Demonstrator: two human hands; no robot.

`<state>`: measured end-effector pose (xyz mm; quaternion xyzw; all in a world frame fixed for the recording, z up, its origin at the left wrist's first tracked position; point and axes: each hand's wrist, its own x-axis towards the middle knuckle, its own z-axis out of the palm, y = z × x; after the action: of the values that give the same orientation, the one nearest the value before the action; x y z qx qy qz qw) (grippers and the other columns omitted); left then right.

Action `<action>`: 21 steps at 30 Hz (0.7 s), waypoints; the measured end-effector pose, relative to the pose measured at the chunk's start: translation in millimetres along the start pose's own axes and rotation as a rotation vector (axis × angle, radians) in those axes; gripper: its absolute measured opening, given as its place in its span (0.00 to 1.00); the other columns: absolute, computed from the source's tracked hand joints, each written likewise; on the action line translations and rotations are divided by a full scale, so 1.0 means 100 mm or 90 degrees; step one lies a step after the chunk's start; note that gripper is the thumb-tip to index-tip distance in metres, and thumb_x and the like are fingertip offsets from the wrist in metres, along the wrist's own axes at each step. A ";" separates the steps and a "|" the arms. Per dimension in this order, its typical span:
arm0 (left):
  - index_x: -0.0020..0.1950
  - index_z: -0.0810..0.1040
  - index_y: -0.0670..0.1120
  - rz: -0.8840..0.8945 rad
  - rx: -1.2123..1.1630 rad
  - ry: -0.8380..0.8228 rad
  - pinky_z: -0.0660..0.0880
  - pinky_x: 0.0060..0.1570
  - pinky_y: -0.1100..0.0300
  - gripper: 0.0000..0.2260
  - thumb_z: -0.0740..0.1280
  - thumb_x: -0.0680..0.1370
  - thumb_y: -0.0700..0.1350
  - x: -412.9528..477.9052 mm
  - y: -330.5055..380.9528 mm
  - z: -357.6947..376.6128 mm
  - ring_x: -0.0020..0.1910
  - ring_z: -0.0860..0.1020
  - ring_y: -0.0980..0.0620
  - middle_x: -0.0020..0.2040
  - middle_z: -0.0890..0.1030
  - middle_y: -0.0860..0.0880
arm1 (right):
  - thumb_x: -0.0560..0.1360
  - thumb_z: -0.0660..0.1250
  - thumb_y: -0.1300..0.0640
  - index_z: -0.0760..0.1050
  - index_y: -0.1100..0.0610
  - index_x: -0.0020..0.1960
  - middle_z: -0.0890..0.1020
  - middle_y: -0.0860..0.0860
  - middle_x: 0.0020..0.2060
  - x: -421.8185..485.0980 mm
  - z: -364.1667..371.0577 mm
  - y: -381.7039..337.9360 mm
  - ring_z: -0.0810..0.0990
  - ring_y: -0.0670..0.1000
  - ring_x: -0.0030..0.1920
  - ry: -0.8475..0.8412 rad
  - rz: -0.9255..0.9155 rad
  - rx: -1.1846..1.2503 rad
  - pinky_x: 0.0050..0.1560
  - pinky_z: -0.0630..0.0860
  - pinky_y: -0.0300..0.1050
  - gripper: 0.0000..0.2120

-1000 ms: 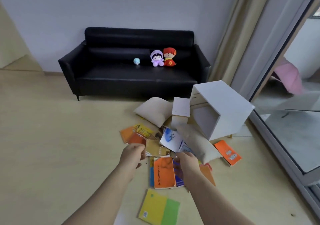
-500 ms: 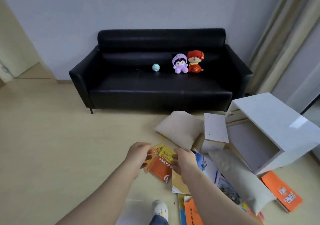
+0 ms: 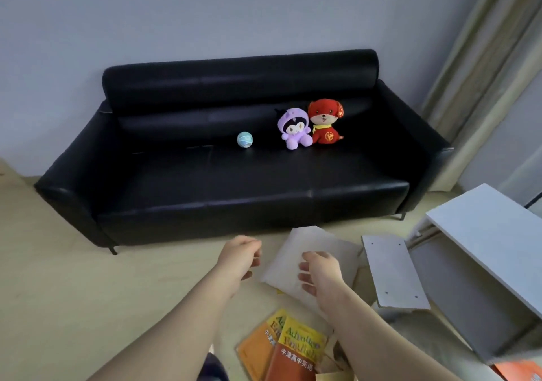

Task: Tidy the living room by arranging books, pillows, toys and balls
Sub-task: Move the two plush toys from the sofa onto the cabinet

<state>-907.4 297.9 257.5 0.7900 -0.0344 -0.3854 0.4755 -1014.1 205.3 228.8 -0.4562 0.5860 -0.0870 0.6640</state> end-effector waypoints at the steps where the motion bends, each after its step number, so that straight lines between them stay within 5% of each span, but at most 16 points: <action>1: 0.44 0.74 0.50 0.004 0.002 -0.005 0.73 0.46 0.56 0.06 0.61 0.79 0.44 0.25 0.10 -0.09 0.48 0.79 0.49 0.44 0.78 0.49 | 0.79 0.59 0.58 0.71 0.57 0.55 0.78 0.55 0.47 0.16 0.14 -0.14 0.78 0.54 0.47 0.014 0.005 0.003 0.51 0.76 0.48 0.06; 6: 0.43 0.74 0.49 0.043 -0.009 -0.024 0.69 0.38 0.61 0.06 0.61 0.79 0.43 1.56 0.75 -0.68 0.39 0.77 0.54 0.40 0.77 0.51 | 0.79 0.59 0.59 0.71 0.57 0.51 0.76 0.55 0.43 0.97 1.18 -0.90 0.75 0.53 0.42 0.032 0.003 0.061 0.47 0.76 0.47 0.04; 11: 0.46 0.75 0.49 0.040 0.040 -0.057 0.71 0.40 0.60 0.03 0.62 0.79 0.44 2.58 1.46 -1.07 0.42 0.77 0.52 0.42 0.78 0.50 | 0.78 0.60 0.61 0.71 0.57 0.44 0.75 0.54 0.36 1.51 1.99 -1.58 0.71 0.51 0.30 0.044 0.057 0.121 0.31 0.68 0.42 0.05; 15: 0.46 0.75 0.50 0.039 0.087 -0.088 0.74 0.46 0.57 0.04 0.62 0.79 0.44 3.25 1.89 -1.08 0.45 0.78 0.51 0.45 0.78 0.49 | 0.79 0.60 0.60 0.70 0.55 0.42 0.76 0.54 0.38 2.01 2.19 -2.12 0.74 0.51 0.35 0.079 0.071 0.125 0.38 0.73 0.45 0.07; 21: 0.45 0.75 0.51 0.063 0.127 -0.102 0.71 0.40 0.61 0.05 0.62 0.79 0.44 4.25 2.60 -0.74 0.43 0.77 0.53 0.43 0.78 0.51 | 0.78 0.60 0.60 0.70 0.54 0.43 0.76 0.52 0.37 2.97 2.19 -2.91 0.74 0.50 0.34 0.100 0.058 0.177 0.37 0.72 0.43 0.05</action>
<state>-480.6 31.1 233.1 0.7973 -0.1497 -0.4181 0.4088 -615.5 -43.3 204.6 -0.3246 0.6385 -0.1724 0.6762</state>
